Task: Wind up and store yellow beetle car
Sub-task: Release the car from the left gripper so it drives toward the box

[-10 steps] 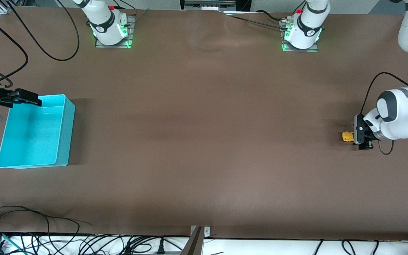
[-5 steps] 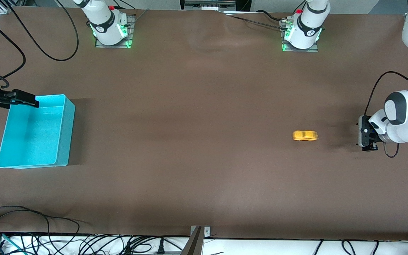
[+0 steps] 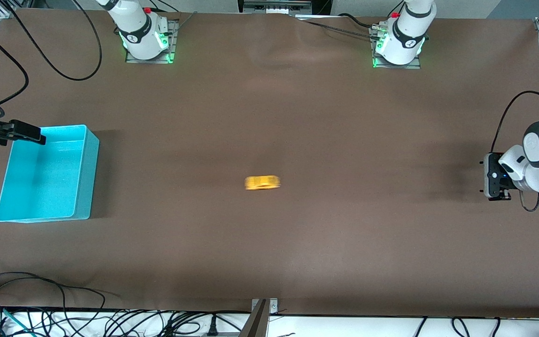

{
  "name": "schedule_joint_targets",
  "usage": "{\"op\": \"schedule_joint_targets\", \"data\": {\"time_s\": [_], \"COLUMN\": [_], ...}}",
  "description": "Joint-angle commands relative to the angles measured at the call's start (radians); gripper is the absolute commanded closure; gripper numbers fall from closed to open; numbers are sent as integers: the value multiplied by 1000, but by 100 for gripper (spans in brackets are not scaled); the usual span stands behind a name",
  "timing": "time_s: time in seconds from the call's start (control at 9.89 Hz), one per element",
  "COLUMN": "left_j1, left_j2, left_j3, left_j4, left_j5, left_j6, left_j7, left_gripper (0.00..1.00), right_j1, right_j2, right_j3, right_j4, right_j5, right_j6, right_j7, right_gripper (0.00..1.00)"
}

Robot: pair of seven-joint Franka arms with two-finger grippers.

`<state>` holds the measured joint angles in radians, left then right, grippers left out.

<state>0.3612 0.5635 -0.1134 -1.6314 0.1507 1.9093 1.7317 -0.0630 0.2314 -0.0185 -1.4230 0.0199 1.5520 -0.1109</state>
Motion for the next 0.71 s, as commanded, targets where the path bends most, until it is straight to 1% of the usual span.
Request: {"op": "schedule_joint_targets", "data": {"time_s": [0.0,0.1,0.4,0.61], "left_j1": [-8,-8,-13,-15], "left_j2": [-14,-25,-48,-109], "left_j3": [-24,-31,-55,-77], "left_j4": [79,88,88,87], "left_j5": [13,12,12,12], "left_j6": [-116,-153,-159,-161], "left_j7": [-81,-142,-220,-318], "left_gripper": [0,0,0,0], "right_j1": [-12,-21,-17,-8], "right_j2": [5,5,3,5], "right_j3": [-1,2,6,14], "right_j4": [23,23,23,23], "right_j5": [-1,0,0,2], "right_j6": [-7,-6,-15,-10], "right_j7": [-50,-81,-75,-79], "right_gripper": [0,0,0,0]}}
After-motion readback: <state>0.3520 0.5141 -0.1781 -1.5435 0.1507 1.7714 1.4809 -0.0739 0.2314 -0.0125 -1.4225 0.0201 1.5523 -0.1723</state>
